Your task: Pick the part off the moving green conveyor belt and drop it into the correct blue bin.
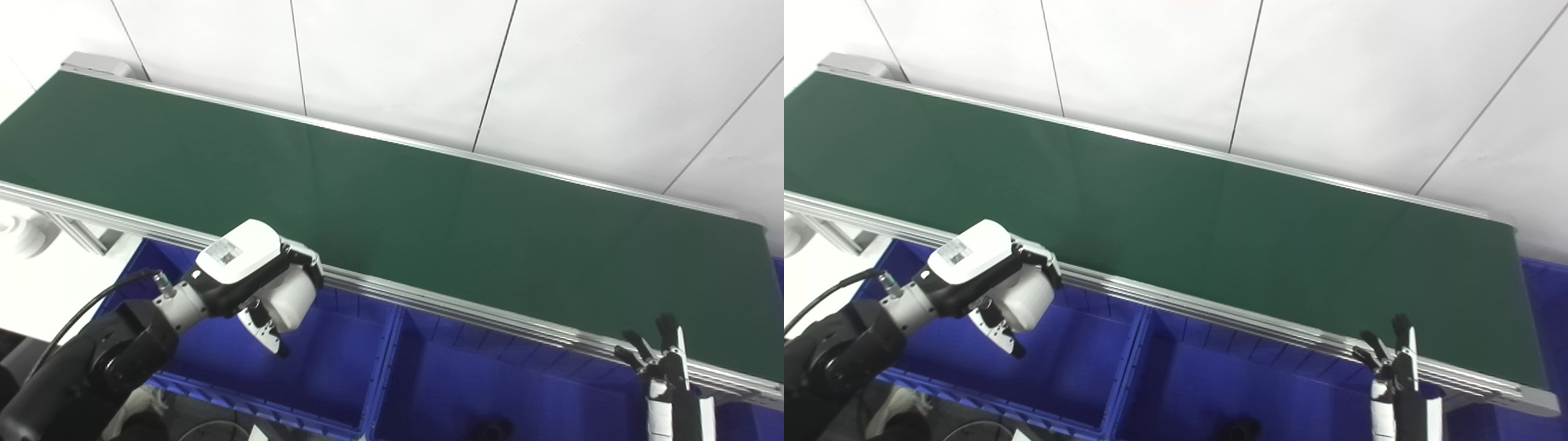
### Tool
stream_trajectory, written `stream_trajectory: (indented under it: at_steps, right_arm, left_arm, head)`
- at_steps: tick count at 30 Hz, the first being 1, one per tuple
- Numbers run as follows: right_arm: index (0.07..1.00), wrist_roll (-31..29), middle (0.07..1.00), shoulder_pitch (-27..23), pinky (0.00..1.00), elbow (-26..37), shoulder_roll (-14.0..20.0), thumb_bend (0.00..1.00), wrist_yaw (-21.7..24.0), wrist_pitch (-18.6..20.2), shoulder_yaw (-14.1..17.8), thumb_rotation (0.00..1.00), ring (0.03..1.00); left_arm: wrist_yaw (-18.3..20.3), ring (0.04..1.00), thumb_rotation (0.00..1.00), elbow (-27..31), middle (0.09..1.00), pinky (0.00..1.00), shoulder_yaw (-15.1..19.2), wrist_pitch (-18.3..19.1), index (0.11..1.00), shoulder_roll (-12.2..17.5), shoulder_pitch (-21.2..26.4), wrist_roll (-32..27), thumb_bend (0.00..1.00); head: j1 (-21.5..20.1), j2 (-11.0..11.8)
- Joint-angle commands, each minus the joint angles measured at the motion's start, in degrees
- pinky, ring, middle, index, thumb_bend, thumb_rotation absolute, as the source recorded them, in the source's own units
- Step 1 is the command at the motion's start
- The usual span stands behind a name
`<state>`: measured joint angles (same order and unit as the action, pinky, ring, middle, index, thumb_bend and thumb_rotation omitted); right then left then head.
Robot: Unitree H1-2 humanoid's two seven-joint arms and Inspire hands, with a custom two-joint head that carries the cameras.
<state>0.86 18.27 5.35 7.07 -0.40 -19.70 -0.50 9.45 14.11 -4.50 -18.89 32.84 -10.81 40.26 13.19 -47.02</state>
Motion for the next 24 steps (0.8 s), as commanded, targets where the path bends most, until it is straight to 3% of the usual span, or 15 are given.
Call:
stream_trajectory:
  at_steps: [1,3,8,9,10,11,13,15,24]
  right_arm:
    - [1.000,-1.29,1.000,0.09,0.79,3.09,-0.19,0.74,0.98,0.71,-0.01,0.98,0.880]
    - [1.000,-1.56,1.000,0.23,0.79,3.49,-0.29,0.75,1.16,0.99,-0.17,0.96,0.885]
    - [1.000,-1.74,1.000,0.26,0.80,3.46,-0.58,0.75,1.48,0.69,-0.06,0.96,0.886]
    - [1.000,-1.72,1.000,0.24,0.80,3.37,-0.62,0.75,1.50,0.58,-0.02,0.96,0.882]
    - [1.000,-1.59,1.000,0.23,0.79,3.36,-0.62,0.75,1.51,0.48,0.00,0.95,0.880]
    - [1.000,-1.48,1.000,0.23,0.79,3.37,-0.62,0.76,1.52,0.42,0.01,0.95,0.881]
    - [1.000,-1.80,1.000,0.37,0.80,3.96,-0.69,0.77,1.67,1.21,-0.04,0.95,0.887]
    - [1.000,-2.08,0.999,0.47,0.80,4.54,-0.83,0.77,1.68,1.65,-0.05,0.95,0.887]
    - [1.000,-2.64,1.000,0.60,0.80,5.01,-0.69,0.75,1.89,1.64,0.12,0.95,0.885]
  left_arm:
    - [-2.12,0.385,0.00,-0.71,0.462,0.29,0.73,-1.94,0.510,1.53,0.32,1.04,0.52]
    - [-2.82,0.380,0.00,-2.41,0.458,0.29,0.56,-3.14,0.511,1.82,0.21,2.14,0.52]
    - [-1.52,0.441,0.00,-3.96,0.482,0.34,0.45,-1.65,0.498,1.84,-0.67,4.80,0.52]
    - [-1.54,0.533,0.11,-3.98,0.575,0.45,0.42,-1.53,0.575,1.90,-0.87,5.64,0.73]
    - [-1.60,0.580,0.17,-3.64,0.624,0.51,0.41,-1.38,0.614,1.98,-1.17,6.81,0.84]
    - [-1.62,0.678,0.30,-3.38,0.708,0.62,0.44,-1.29,0.681,2.00,-1.36,7.61,0.92]
    - [-1.27,0.736,0.37,-2.36,0.759,0.67,0.66,-0.90,0.713,1.90,-1.58,8.49,0.94]
    - [-1.48,0.735,0.39,-1.85,0.761,0.67,0.74,-1.06,0.714,1.90,-1.55,8.99,0.93]
    - [-1.30,0.722,0.40,0.39,0.753,0.65,1.00,-1.05,0.696,1.32,-2.29,7.04,0.93]
  head:
    - [-0.28,0.01]
    - [-0.28,0.00]
    - [-0.19,0.02]
    - [-0.19,0.02]
    - [-0.16,-0.11]
    - [-0.16,-0.11]
    - [-0.18,-0.16]
    - [-0.28,-0.13]
    - [-0.05,-0.35]
